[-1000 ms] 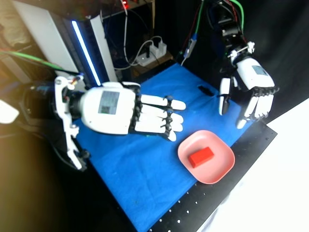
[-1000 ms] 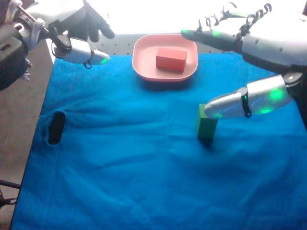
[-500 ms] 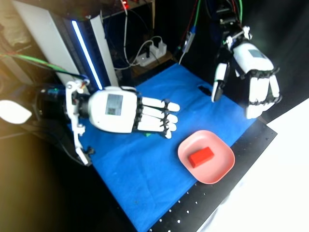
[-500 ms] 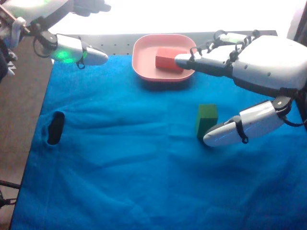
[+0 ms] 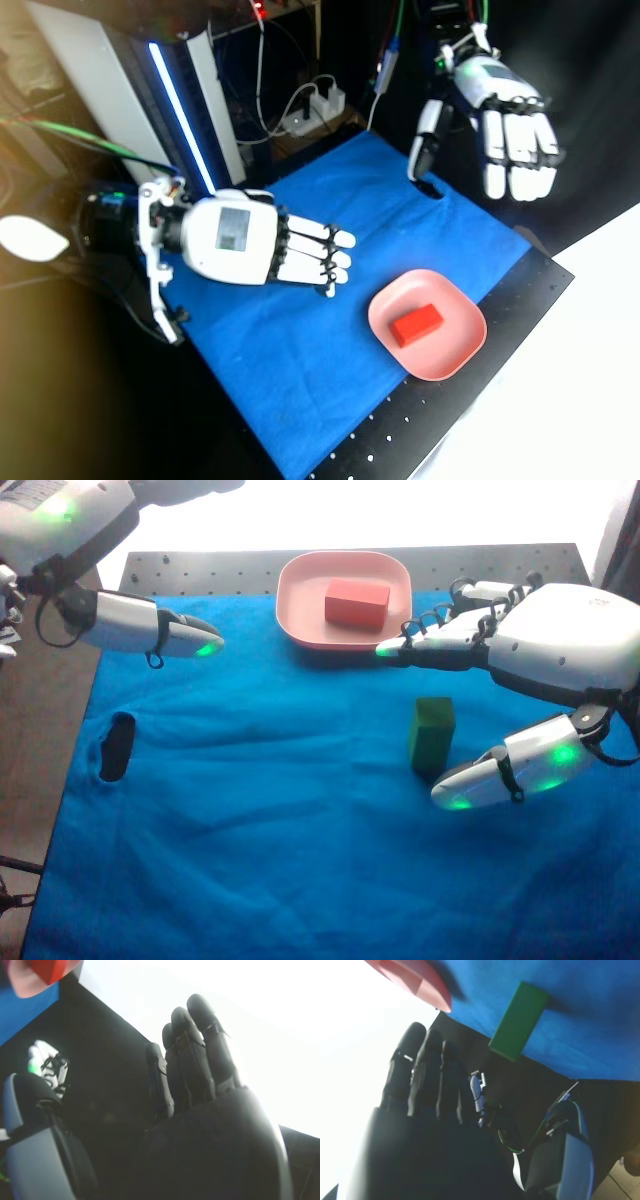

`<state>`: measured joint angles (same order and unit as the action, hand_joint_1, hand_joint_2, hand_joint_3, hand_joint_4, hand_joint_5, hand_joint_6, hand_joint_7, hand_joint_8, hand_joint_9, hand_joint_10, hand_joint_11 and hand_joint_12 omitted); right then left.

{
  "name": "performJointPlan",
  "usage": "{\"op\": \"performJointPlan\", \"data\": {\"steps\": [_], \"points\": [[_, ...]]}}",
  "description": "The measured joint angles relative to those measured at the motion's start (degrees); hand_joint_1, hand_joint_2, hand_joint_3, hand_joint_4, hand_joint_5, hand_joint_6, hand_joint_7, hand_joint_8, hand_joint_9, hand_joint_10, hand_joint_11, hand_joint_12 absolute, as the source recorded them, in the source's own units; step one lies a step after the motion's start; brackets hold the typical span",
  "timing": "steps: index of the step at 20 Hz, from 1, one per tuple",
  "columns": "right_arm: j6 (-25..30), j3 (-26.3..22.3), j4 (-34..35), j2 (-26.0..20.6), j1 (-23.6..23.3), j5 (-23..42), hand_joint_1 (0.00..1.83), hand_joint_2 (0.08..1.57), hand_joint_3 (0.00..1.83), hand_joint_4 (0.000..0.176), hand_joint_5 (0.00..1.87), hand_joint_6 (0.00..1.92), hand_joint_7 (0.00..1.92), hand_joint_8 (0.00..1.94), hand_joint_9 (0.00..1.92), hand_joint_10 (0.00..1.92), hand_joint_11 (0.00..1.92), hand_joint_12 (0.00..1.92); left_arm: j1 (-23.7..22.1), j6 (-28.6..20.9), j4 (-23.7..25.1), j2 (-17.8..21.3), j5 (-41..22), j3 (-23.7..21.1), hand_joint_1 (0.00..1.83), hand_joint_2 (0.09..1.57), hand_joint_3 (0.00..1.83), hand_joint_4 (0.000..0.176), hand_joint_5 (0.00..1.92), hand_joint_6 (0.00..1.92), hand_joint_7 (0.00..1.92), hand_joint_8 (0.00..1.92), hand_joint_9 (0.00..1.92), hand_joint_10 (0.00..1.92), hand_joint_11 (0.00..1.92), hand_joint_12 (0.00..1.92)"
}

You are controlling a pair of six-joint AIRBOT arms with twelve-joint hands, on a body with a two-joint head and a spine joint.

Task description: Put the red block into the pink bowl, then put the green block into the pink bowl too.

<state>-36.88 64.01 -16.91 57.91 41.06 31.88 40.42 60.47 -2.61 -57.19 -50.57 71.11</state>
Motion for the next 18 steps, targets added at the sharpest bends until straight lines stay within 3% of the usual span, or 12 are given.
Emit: {"op": "performJointPlan", "data": {"steps": [3, 5, 6, 10, 11, 14, 15, 16, 18], "points": [[0.0, 0.0, 0.3, 0.2, 0.0, 0.0, 0.37, 0.85, 0.0, 0.0, 0.37, 0.01, 0.5, 0.01, 0.56, 0.04, 0.17, 1.27, 1.3, 0.0, -0.6, 0.7, -3.3, -1.0, 0.91, 0.77, 0.0, 0.084, 0.32, 0.0, 0.32, 0.0, 0.32, 0.0, 0.0, 0.81], [0.0, 0.6, 0.9, 1.0, 0.0, 0.1, 0.48, 0.92, 0.0, 0.0, 0.54, 0.02, 0.7, 0.01, 0.71, 0.06, 0.17, 1.28, 1.7, 0.0, -0.4, 0.7, -3.8, -1.4, 0.92, 0.8, 0.01, 0.089, 0.31, 0.0, 0.32, 0.0, 0.33, 0.0, 0.0, 0.81], [0.0, 1.3, 1.1, 1.7, 0.0, 0.2, 0.52, 0.93, 0.0, 0.0, 0.59, 0.01, 0.74, 0.01, 0.76, 0.07, 0.26, 1.27, 2.1, 0.0, -0.3, 0.8, -4.0, -1.8, 0.94, 0.82, 0.01, 0.067, 0.3, 0.0, 0.32, 0.0, 0.33, 0.0, 0.0, 0.82], [0.0, 2.6, 1.3, 2.4, 0.0, 0.2, 0.61, 0.93, 0.0, 0.0, 0.67, 0.02, 0.81, 0.02, 0.85, 0.09, 0.41, 1.28, 2.8, 0.0, -0.5, 1.0, -5.0, -2.4, 0.94, 0.82, 0.01, 0.068, 0.29, 0.0, 0.29, 0.0, 0.33, 0.0, 0.0, 0.81], [0.0, 3.2, 1.6, 2.5, 0.0, 0.0, 0.68, 0.92, 0.0, 0.0, 0.71, 0.03, 0.83, 0.02, 0.85, 0.09, 0.43, 1.29, 3.0, 0.0, -0.4, 1.0, -5.5, -2.5, 0.92, 0.81, 0.0, 0.082, 0.29, 0.0, 0.29, 0.0, 0.32, 0.0, 0.0, 0.76], [0.0, 3.7, 2.4, 2.8, 0.0, 0.0, 0.71, 0.91, 0.0, 0.0, 0.77, 0.02, 0.88, 0.02, 0.93, 0.12, 0.5, 1.34, 3.5, 0.0, -0.3, 1.0, -6.2, -2.6, 0.92, 0.82, 0.0, 0.071, 0.29, 0.0, 0.28, 0.0, 0.31, 0.0, 0.0, 0.73], [0.0, 3.7, 2.3, 2.9, 0.0, 0.0, 0.73, 0.91, 0.0, 0.0, 0.79, 0.01, 0.94, 0.01, 0.94, 0.24, 0.53, 1.4, 3.5, 0.0, -0.4, 1.0, -6.3, -2.6, 0.91, 0.83, 0.01, 0.07, 0.3, 0.0, 0.3, 0.01, 0.32, 0.0, 0.0, 0.73], [0.0, 3.8, 2.3, 3.0, 0.0, 0.0, 0.73, 0.91, 0.0, 0.0, 0.79, 0.01, 0.94, 0.01, 0.94, 0.24, 0.53, 1.4, 3.5, 0.0, -0.5, 1.0, -6.3, -2.6, 0.91, 0.83, 0.01, 0.07, 0.3, 0.0, 0.3, 0.01, 0.32, 0.0, 0.0, 0.73], [0.0, 4.0, 2.3, 3.5, 0.0, 0.1, 0.73, 0.93, 0.0, 0.0, 0.8, 0.0, 0.97, 0.0, 0.87, 0.48, 0.52, 1.4, 4.2, 0.0, -0.8, 1.0, -6.6, -2.6, 0.89, 0.84, 0.0, 0.075, 0.31, 0.0, 0.34, 0.0, 0.34, 0.0, 0.0, 0.79]]}}
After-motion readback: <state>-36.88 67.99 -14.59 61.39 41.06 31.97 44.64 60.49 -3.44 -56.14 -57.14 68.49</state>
